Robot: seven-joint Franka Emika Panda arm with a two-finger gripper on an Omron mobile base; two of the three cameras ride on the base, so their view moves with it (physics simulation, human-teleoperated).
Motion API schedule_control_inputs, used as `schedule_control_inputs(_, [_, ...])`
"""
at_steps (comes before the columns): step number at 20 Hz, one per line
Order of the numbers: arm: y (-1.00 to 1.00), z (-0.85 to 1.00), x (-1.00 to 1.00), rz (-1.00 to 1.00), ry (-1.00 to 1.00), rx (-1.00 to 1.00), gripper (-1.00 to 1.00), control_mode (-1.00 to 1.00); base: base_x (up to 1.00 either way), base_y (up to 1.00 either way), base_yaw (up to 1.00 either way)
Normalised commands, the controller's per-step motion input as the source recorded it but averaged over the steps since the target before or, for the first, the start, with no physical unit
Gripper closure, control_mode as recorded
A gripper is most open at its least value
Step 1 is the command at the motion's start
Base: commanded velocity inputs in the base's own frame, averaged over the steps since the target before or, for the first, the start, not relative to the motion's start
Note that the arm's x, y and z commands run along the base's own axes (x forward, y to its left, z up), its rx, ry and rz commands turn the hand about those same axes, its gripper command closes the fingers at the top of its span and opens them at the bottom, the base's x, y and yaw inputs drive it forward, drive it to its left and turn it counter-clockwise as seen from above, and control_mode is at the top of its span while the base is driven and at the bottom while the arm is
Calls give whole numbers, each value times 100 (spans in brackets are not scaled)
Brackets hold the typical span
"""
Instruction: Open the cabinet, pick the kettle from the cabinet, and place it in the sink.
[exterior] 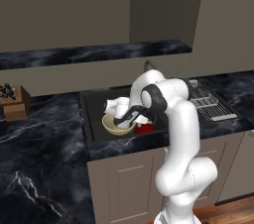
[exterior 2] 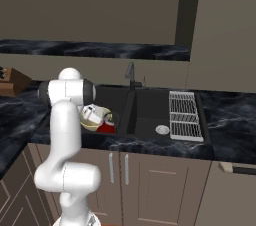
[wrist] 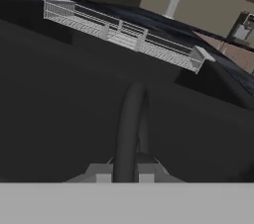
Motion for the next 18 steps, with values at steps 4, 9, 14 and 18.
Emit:
schedule_control_inputs(4, [0,-30,0,-17,1,0,100,-100,0,0,0])
schedule_control_inputs(9, [0,-27,0,-18,0,-1,100,-100,0,0,0])
schedule_control_inputs(14, [0,-32,0,-19,1,-3,100,-100,0,0,0])
schedule_control_inputs(18, [0,-32,0,-18,1,-2,100,-100,0,0,0])
